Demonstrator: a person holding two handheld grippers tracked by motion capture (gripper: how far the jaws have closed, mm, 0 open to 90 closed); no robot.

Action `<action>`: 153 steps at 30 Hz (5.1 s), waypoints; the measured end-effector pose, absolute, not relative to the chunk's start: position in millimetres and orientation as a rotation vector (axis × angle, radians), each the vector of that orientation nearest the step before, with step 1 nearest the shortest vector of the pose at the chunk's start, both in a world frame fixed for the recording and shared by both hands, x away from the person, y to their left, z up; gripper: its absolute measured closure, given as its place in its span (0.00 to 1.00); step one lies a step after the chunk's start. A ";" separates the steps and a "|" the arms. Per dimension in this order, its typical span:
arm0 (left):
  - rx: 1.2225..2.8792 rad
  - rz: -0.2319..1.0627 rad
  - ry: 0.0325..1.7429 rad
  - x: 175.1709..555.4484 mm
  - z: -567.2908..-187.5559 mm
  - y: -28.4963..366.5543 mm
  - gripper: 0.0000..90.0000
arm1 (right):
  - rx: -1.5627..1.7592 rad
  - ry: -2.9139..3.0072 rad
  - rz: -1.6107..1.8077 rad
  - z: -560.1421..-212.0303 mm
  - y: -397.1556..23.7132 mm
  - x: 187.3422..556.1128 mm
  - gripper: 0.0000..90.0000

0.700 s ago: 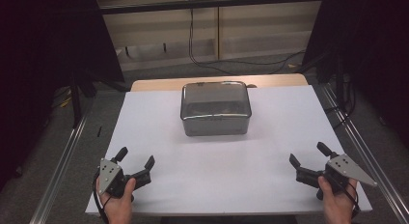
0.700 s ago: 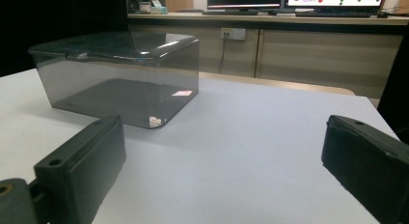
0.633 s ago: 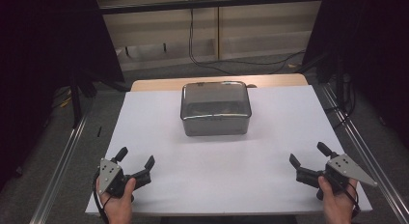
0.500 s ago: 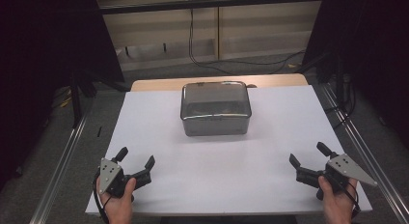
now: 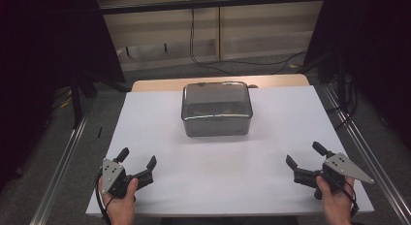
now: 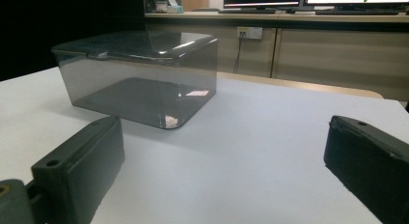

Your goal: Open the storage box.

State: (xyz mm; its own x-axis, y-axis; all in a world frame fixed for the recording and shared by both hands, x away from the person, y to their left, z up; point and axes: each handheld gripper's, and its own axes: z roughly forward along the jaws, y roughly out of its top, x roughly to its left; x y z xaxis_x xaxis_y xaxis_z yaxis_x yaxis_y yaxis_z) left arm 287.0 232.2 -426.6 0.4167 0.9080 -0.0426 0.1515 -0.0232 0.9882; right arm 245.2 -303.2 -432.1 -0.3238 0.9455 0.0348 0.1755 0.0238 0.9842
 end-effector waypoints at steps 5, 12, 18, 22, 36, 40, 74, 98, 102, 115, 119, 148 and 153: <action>1.489 0.785 0.987 286.2 -426.9 231.2 0.03 | 1.187 1.588 1.372 -431.6 -297.3 250.4 0.00; 1.490 0.768 0.981 286.6 -427.6 231.3 0.04 | 1.161 1.611 1.364 -429.9 -287.6 251.5 0.00; 1.477 0.774 0.973 285.6 -426.4 232.2 0.04 | 1.155 1.694 1.346 -431.1 -273.7 260.9 0.00; 1.477 0.765 0.972 285.4 -427.1 231.9 0.04 | 1.116 1.719 1.399 -430.3 -269.3 264.8 0.00; 1.496 0.763 0.955 283.7 -426.7 228.4 0.04 | 1.064 1.727 1.440 -423.9 -249.4 282.1 0.00; 1.503 0.760 0.951 284.2 -427.3 227.8 0.04 | 1.024 1.742 1.456 -420.4 -238.6 291.3 0.00; 1.513 0.753 0.959 286.1 -429.0 228.0 0.04 | 0.811 1.828 1.404 -392.9 -174.5 346.4 0.02; 1.532 0.746 0.965 286.4 -430.1 227.4 0.04 | 0.501 1.860 1.064 -387.7 -141.1 370.7 0.08; 1.531 0.749 0.968 286.6 -430.3 227.7 0.04 | 0.416 1.873 0.970 -390.3 -134.2 372.6 0.12; 1.532 0.747 0.969 286.8 -430.5 228.0 0.04 | 0.122 1.889 0.641 -397.2 -110.3 369.8 0.30; 1.535 0.749 0.971 286.7 -430.7 227.5 0.04 | 0.038 1.867 0.538 -401.4 -106.0 369.5 0.37; 1.543 0.759 0.970 286.8 -430.7 228.2 0.04 | -0.164 1.838 0.299 -421.1 -94.7 370.7 0.76; 1.545 0.759 0.972 287.0 -430.8 228.6 0.04 | -0.177 1.836 0.281 -421.9 -92.6 369.1 0.81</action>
